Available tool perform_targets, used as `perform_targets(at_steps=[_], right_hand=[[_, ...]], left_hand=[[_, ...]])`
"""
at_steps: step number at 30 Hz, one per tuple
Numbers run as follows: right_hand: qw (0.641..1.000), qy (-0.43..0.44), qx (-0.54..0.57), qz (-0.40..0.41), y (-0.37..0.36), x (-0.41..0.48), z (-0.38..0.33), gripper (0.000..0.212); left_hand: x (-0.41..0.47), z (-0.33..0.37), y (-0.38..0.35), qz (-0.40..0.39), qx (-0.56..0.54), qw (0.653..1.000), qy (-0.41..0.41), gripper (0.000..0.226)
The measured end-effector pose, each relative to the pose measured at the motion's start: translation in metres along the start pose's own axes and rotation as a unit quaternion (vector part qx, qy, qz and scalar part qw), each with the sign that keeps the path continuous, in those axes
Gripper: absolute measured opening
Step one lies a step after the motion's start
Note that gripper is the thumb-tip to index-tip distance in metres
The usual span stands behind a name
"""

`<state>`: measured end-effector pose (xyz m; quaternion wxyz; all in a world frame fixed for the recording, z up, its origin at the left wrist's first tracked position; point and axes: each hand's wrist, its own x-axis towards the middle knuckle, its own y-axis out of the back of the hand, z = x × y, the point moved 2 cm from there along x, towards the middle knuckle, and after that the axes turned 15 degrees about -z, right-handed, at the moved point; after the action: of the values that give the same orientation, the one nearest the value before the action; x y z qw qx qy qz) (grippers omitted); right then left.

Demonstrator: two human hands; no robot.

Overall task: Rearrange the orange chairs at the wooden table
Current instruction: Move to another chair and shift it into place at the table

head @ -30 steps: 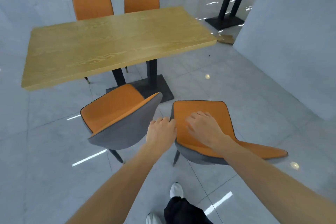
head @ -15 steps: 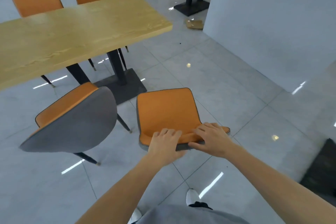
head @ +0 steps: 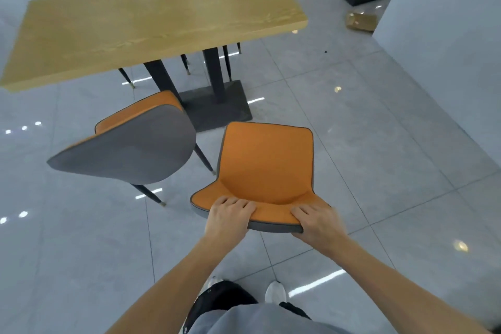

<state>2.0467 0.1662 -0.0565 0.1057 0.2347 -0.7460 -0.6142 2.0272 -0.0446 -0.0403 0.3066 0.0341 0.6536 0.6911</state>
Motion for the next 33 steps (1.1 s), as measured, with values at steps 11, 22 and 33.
perform_targets(at_steps=[11, 22, 33], right_hand=[[0.999, 0.025, -0.015, 0.042, 0.012, 0.077, 0.024, 0.031], [0.997, 0.041, -0.03, 0.058, 0.03, 0.178, 0.06, 0.033], [0.997, 0.027, -0.044, 0.05, 0.052, 0.255, 0.1, 0.033]], left_hand=[[0.051, -0.044, 0.029, 0.02, 0.008, 0.999, 0.024, 0.027], [0.128, -0.106, 0.067, -0.009, 0.015, 0.999, 0.047, 0.025], [0.195, -0.142, 0.098, -0.007, 0.025, 0.999, 0.041, 0.023]])
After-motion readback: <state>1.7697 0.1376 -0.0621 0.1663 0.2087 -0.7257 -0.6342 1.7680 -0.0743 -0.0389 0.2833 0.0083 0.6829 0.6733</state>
